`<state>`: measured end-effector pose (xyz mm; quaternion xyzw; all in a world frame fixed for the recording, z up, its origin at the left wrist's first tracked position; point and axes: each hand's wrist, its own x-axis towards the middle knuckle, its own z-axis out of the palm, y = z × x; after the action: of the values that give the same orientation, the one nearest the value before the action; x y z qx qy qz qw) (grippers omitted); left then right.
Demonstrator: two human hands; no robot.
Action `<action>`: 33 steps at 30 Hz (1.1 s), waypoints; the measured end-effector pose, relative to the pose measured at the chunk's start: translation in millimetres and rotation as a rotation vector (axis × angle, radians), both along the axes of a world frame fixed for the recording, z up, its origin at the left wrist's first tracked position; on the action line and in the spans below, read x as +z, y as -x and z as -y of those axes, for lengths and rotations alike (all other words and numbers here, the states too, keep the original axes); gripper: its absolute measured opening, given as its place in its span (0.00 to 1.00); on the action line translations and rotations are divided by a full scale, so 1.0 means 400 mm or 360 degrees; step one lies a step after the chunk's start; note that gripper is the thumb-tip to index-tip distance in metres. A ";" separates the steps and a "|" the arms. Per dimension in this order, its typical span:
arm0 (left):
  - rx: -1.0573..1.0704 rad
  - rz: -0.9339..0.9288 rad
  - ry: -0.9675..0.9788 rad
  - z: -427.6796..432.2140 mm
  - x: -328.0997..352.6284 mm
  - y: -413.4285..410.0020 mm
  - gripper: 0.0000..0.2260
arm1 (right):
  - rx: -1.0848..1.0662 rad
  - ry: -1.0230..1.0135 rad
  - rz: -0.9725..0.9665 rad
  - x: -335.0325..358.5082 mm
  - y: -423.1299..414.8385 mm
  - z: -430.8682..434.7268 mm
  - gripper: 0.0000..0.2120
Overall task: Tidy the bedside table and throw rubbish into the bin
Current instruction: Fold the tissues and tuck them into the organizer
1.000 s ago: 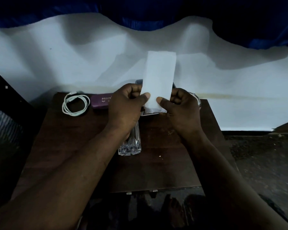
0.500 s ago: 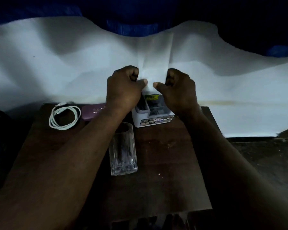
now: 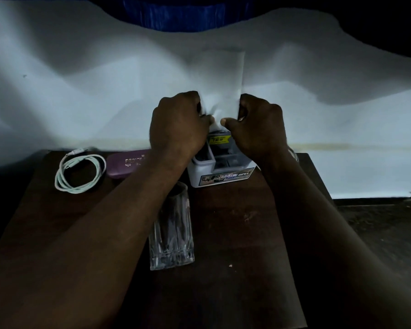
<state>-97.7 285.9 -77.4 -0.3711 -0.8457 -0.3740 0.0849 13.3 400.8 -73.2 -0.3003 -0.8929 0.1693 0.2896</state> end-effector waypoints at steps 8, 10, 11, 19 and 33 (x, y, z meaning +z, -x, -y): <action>0.0020 -0.0198 0.0038 0.008 -0.006 -0.007 0.12 | 0.0012 0.0030 -0.0031 0.014 -0.009 -0.016 0.16; 0.0009 -0.0171 0.0058 0.011 -0.003 -0.006 0.13 | -0.0024 0.0015 0.0020 0.029 -0.014 -0.028 0.17; 0.0004 -0.0156 0.0079 0.012 0.000 -0.008 0.13 | -0.0031 0.0005 0.0060 0.032 -0.016 -0.031 0.17; 0.0017 -0.0054 0.0098 0.011 0.019 -0.014 0.13 | 0.0038 -0.0017 0.0127 0.011 -0.020 -0.030 0.13; -0.0007 -0.0008 0.0157 0.006 0.009 -0.010 0.13 | 0.0019 0.0138 0.0059 -0.002 -0.023 -0.036 0.12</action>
<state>-93.8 283.4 -74.0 -0.3778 -0.8621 -0.3310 0.0676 22.5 415.4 -73.9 -0.3103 -0.8917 0.2041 0.2587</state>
